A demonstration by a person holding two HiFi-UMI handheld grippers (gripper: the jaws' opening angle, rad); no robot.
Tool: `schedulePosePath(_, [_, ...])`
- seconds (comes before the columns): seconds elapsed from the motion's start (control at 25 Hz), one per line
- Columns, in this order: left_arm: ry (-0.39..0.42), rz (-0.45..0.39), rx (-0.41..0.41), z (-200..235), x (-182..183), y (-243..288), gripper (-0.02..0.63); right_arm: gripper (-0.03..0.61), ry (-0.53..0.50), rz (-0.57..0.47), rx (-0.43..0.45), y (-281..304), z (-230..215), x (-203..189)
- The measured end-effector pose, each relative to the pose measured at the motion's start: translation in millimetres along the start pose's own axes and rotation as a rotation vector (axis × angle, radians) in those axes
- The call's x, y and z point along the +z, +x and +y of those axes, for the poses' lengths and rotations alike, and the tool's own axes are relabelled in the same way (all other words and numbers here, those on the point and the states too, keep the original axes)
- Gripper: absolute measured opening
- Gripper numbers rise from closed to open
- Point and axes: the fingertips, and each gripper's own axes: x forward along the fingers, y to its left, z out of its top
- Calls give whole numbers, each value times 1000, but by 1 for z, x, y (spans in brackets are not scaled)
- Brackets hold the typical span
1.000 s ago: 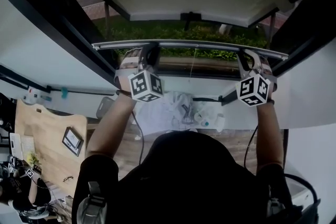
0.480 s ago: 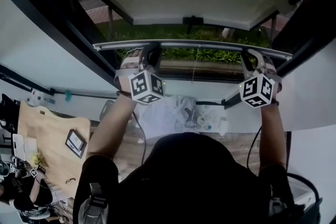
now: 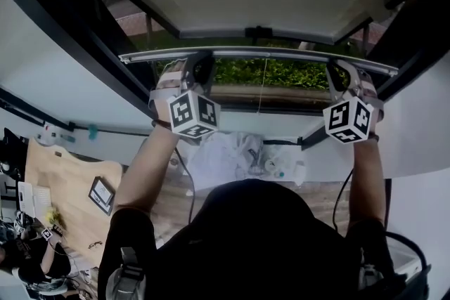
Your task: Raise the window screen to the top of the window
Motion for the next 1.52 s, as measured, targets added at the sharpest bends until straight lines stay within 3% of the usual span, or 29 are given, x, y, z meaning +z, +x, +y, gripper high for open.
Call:
schedulePosePath(0.4, [63,2,38,22,11,-9,46,52,-4,-27,-25,-9,-23,12])
schedulePosePath(0.8, [69,-31,103,58,29,-15,48,52,-9,-58,-76,-18,-61,27])
schedulePosePath(1.28, [82,-23,81,78,40,-24,46,52,-8,-88,-77,-27,-79,38])
schedulePosePath(1.52, [49,-33,76,84,40,-25,49,52,-11,-108,-67,-29,-83,44])
